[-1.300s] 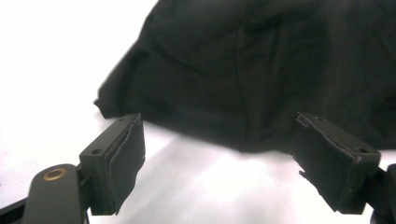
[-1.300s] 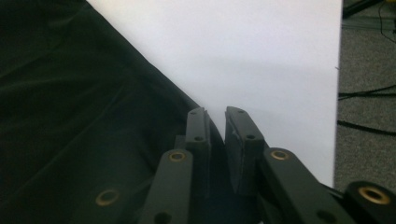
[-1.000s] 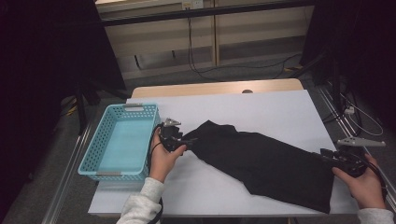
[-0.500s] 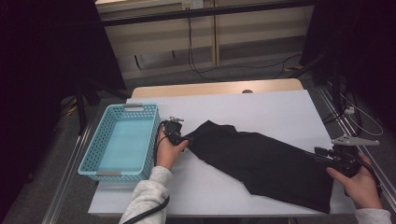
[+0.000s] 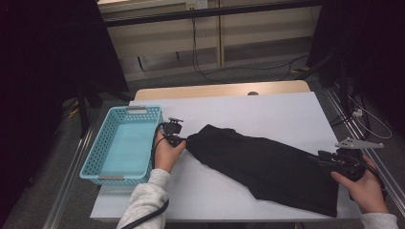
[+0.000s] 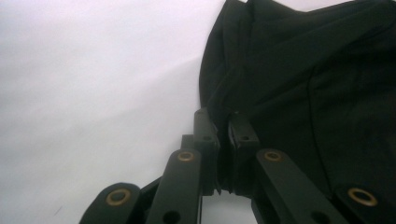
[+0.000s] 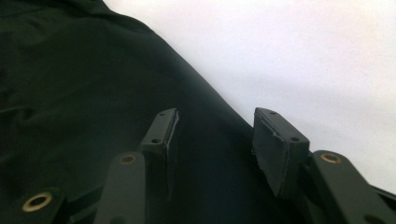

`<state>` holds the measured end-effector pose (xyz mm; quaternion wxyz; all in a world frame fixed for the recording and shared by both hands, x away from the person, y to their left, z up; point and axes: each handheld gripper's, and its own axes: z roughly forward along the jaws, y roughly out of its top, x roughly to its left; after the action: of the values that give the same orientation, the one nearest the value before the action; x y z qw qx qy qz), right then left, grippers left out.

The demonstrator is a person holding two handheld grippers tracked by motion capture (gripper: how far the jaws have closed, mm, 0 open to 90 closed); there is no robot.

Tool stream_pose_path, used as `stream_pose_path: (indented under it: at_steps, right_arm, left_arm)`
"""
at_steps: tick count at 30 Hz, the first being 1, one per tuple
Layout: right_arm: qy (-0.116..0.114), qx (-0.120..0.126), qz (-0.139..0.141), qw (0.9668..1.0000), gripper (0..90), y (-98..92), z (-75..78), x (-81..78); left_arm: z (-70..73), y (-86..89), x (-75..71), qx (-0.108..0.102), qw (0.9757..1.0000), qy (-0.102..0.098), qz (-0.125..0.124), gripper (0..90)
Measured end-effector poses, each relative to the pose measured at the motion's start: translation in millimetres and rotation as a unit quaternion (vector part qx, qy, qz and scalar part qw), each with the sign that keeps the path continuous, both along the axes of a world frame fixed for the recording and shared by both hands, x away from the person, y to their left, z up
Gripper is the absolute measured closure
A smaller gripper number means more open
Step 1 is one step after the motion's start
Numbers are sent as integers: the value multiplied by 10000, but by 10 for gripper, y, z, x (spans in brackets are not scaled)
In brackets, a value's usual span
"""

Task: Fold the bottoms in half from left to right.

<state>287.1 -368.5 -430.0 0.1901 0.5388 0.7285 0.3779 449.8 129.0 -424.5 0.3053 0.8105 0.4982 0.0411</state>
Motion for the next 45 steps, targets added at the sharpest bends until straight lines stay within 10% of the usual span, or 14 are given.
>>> stream_pose_path:
  at_steps: [6, 11, 20, 36, 45]
  right_arm:
    - [-66, 32, 18, 10000, 508, 32, 39, 3]
    - [-84, 39, 72, 9999, 500, 63, 45, 11]
    - [-127, 98, 76, 9998, 498, 37, 61, -15]
    - [-180, 148, 140, 9996, 480, 85, 87, -17]
    - [-132, 142, 148, 9997, 470, 89, 60, -9]
  left_arm:
    - [24, 22, -33, -189, 9998, -48, 59, 671]
    - [103, -87, 53, -374, 9971, -658, -2, 437]
    - [-65, -265, 206, -611, 9937, -943, 51, 640]
    - [-223, -417, 28, -216, 9954, -810, -470, 539]
    - [-231, -487, 33, -154, 9949, -809, -589, 781]
